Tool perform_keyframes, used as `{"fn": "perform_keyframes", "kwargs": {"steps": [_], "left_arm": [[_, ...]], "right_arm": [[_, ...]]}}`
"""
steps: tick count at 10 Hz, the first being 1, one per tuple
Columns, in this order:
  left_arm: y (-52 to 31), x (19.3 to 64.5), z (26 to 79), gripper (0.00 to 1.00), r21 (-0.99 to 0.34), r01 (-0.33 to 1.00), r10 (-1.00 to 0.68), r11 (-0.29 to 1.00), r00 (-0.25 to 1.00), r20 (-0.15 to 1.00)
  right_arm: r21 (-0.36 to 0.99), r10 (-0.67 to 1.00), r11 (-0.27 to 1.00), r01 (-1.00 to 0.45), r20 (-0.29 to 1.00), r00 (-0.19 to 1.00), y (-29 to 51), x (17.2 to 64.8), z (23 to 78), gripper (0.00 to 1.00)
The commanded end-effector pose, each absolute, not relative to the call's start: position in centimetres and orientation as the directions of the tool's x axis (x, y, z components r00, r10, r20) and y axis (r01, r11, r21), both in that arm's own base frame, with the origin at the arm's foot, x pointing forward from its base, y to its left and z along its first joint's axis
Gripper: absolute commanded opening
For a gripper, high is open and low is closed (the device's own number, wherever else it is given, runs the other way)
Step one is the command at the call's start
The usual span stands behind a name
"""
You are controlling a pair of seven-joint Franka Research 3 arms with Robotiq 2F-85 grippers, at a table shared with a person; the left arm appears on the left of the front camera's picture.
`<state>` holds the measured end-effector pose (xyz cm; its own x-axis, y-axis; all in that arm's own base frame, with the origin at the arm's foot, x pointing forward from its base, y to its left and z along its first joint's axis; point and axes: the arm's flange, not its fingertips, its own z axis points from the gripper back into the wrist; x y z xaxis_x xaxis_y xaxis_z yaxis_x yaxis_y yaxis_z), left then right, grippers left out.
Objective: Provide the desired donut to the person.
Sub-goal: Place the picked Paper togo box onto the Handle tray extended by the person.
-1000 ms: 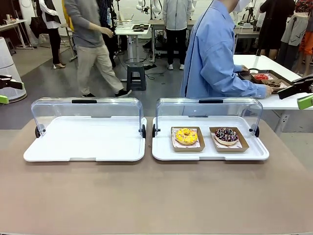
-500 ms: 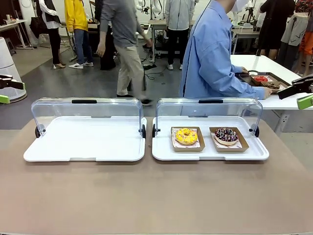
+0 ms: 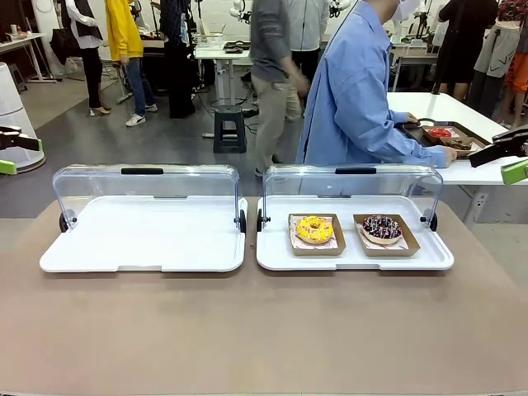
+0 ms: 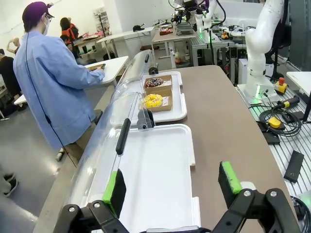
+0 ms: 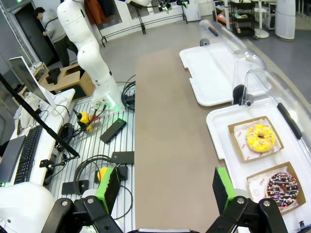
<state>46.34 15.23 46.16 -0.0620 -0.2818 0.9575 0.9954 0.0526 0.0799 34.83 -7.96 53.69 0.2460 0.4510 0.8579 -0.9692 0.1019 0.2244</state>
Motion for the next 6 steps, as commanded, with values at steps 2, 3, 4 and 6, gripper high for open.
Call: {"fn": "perform_keyframes", "kwargs": {"steps": [2,3,4,6], "left_arm": [[15.35,46.1,46.12,1.0,0.083,0.995,-0.272,0.048,-0.067,0.96],[15.35,46.1,46.12,1.0,0.083,0.995,-0.272,0.048,-0.067,0.96],[15.35,46.1,46.12,1.0,0.083,0.995,-0.272,0.048,-0.067,0.96],[15.35,46.1,46.12,1.0,0.083,0.995,-0.272,0.048,-0.067,0.96]], "right_arm": [[0.214,0.444,0.087,-0.973,0.866,0.23,-7.93,34.87,53.66,1.0],[0.214,0.444,0.087,-0.973,0.866,0.23,-7.93,34.87,53.66,1.0],[0.214,0.444,0.087,-0.973,0.866,0.23,-7.93,34.87,53.66,1.0],[0.214,0.444,0.087,-0.973,0.866,0.23,-7.93,34.87,53.66,1.0]]}}
